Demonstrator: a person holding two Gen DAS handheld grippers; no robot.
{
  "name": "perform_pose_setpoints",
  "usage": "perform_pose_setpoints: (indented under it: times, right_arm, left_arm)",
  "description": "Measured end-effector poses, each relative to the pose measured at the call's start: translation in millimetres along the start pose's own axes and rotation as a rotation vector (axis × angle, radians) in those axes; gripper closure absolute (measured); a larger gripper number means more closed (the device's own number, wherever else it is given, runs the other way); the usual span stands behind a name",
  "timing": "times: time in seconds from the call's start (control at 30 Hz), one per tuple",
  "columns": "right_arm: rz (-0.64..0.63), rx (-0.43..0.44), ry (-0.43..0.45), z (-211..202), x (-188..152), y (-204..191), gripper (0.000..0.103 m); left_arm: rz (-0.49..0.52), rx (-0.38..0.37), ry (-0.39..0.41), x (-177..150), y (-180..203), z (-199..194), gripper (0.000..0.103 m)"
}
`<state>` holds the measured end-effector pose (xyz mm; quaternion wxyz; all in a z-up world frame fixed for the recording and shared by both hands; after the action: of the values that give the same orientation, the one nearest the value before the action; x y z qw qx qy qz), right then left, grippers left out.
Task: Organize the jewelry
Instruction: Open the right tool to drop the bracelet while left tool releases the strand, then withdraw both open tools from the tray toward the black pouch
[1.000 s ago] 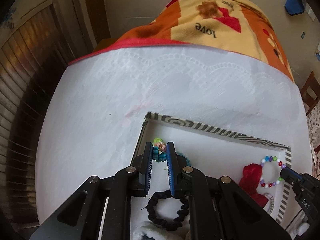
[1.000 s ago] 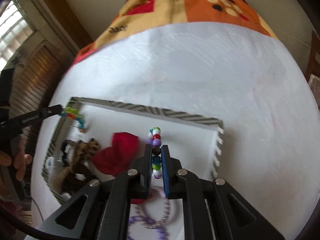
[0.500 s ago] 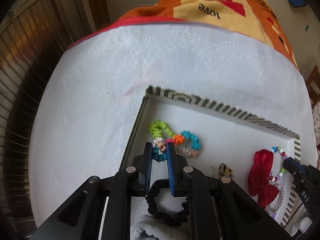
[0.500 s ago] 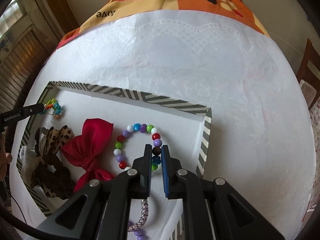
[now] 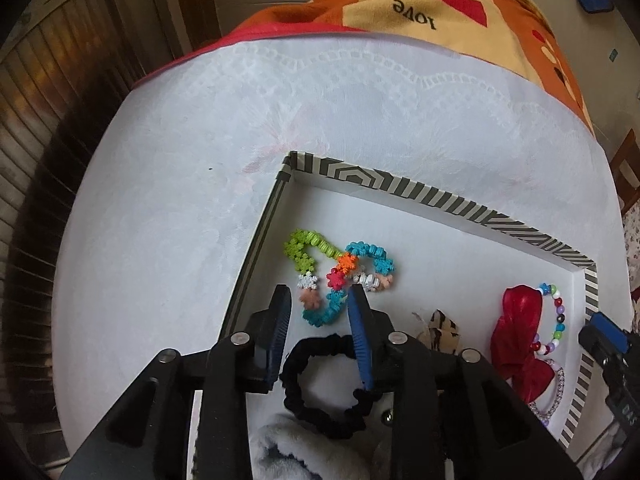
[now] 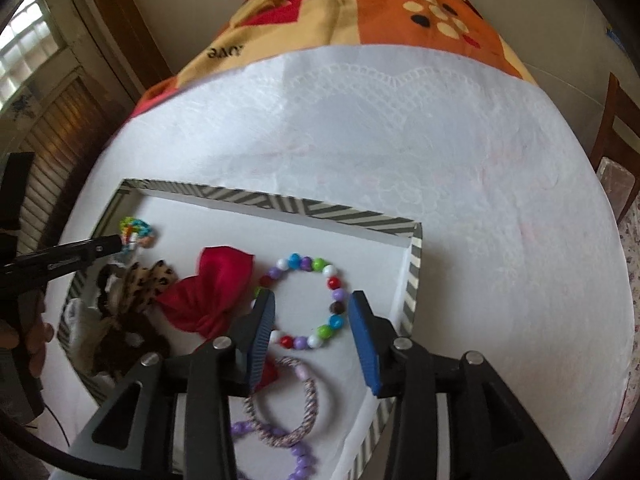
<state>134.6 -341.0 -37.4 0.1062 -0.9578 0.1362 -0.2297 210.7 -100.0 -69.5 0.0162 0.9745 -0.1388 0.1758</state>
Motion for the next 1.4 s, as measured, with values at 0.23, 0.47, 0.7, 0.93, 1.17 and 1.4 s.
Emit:
perform_pose_setpoints:
  times: [0.23,0.47,0.7,0.93,1.17,1.4]
  right_arm:
    - [0.012,0.035,0.014,-22,-16,-9,0.054]
    - [0.027,0.062,0.038,-51,-36,-17,0.053]
    - [0.041,0.084,0.066,-81,-70,-22,0.048]
    - [0.044,0.094,0.08,-111,-111,-18,0.048]
    - [0.03,0.071,0.083,-142,-152,-5,0.046]
    - [0.033,0.053,0.071,-163,-188,14,0.045]
  left_arm:
    - [0.023,0.023,0.041,-9,5,-32,0.084]
    - [0.051,0.025,0.102,-30,21,-68,0.084]
    - [0.059,0.013,0.136,-68,33,-103,0.084]
    - [0.074,-0.002,0.154,-114,55,-133,0.084]
    - [0.076,-0.021,0.156,-156,73,-154,0.084]
    - [0.077,-0.038,0.148,-191,85,-170,0.084]
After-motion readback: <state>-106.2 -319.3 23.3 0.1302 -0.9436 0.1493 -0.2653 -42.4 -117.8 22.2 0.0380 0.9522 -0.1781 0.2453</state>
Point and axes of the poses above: each gripper's, at about its wrist camera, not at the fingertips, and z roughly the way its jaws point, y to its right, x to its top, the point moved 6 cm from there along z, roughly the way its jaws point, and after that the axes turned 9 degrees about z, right-handed, at the moved point
